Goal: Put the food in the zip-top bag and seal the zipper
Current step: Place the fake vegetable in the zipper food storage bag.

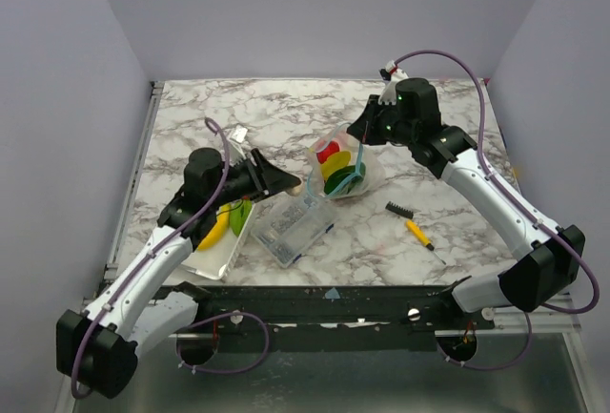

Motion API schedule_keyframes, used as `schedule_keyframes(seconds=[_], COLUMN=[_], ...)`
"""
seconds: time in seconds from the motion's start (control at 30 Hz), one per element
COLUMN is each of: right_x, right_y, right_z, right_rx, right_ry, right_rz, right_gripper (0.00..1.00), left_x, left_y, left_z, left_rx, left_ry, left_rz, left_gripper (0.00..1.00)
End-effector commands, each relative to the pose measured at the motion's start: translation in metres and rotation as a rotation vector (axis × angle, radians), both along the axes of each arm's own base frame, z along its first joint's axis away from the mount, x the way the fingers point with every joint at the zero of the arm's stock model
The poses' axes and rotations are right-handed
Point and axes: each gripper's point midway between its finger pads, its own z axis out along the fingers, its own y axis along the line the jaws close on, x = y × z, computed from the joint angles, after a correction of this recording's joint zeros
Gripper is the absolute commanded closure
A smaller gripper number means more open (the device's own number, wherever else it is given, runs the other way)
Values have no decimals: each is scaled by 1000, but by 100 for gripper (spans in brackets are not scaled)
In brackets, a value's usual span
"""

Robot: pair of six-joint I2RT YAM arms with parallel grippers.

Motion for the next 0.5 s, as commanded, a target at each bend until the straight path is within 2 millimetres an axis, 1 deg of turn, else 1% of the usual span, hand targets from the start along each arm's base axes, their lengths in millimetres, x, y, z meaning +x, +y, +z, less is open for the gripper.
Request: schedule_keyframes(seconds=[0.0, 0.03, 0.1, 0.23, 0.33, 0.37, 0.47], right_x=[0, -1, -2, -3, -3, -3, -4], right_y=[4, 5, 6, 4, 3, 3, 3], right_z=[15, 14, 13, 18, 21, 21, 22], right_rx=[50, 54, 55, 57, 59, 59, 63], right_ry=[-40, -35, -28, -40, -43, -42, -43], right_rz=[15, 21, 22, 21, 16, 14, 13], right_gripper=[99, 100, 100, 100, 100, 99, 99], left_x=[-20, -18, -11, 4, 22, 26, 47], left_y=[-53, -59, -71, -98, -116, -120, -126], left_z=[66, 69, 67, 64, 54, 50, 34], left_rx=[-38, -21, 33, 105, 154, 171, 238], left_ry=[-278, -286, -284, -283, -239, -223, -196], left_rz=[-246, -256, -257, -289, -292, -292, -246], left_gripper=[68, 68, 67, 65, 62, 60, 54])
